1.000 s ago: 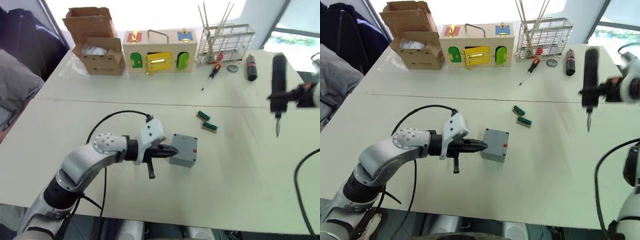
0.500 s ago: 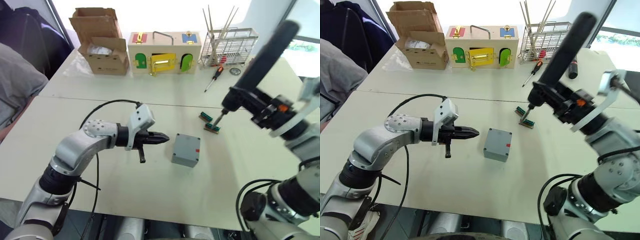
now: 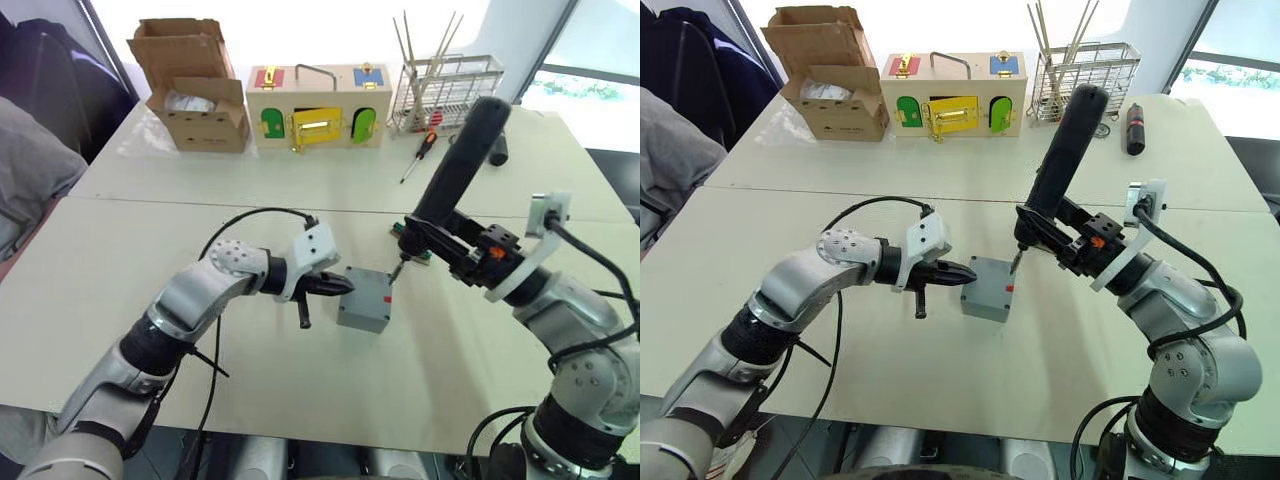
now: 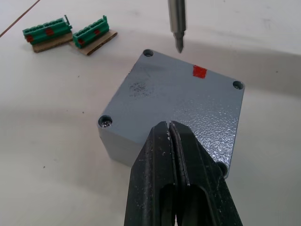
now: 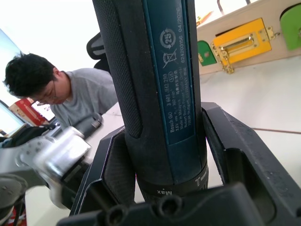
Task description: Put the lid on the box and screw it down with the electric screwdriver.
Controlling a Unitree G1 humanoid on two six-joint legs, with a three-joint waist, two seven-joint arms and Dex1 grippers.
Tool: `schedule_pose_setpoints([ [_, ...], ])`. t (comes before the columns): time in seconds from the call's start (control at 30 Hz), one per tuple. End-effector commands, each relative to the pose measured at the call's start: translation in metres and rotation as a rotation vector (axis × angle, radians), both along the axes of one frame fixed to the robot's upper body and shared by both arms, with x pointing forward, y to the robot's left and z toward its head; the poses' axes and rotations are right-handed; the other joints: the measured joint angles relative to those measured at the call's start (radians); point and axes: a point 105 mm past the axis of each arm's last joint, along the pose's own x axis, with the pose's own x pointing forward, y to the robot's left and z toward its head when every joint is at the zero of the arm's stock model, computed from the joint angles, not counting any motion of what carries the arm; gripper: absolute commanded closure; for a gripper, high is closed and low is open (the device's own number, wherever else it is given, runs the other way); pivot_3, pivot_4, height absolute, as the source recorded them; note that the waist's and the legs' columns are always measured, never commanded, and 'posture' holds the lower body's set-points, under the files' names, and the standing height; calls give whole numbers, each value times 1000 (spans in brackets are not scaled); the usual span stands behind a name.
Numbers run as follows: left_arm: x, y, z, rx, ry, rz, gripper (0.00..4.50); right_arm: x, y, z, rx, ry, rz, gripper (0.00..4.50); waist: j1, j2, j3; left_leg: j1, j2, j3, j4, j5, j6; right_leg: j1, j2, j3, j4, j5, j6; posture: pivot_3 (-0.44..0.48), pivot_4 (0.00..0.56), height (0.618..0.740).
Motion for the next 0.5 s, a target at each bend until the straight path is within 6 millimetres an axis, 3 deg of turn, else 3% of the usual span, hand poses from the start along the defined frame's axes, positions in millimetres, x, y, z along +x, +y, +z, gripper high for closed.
schedule_pose_setpoints([
  [0.03, -3, 0, -5, 19, 2, -25, 4500, -4, 6, 16, 0, -102, 8, 2600, 0, 0, 0, 0, 0, 0, 0, 0, 0, 0, 0, 0, 0, 0, 0, 0, 150, 740],
  [0.5, -9, -3, -6, 10, 11, -42, 4500, 5, -1, 10, -32, -134, -54, 2600, 3, 0, 0, 0, 0, 0, 0, 0, 0, 1, 0, 0, 0, 0, 0, 0, 150, 740],
])
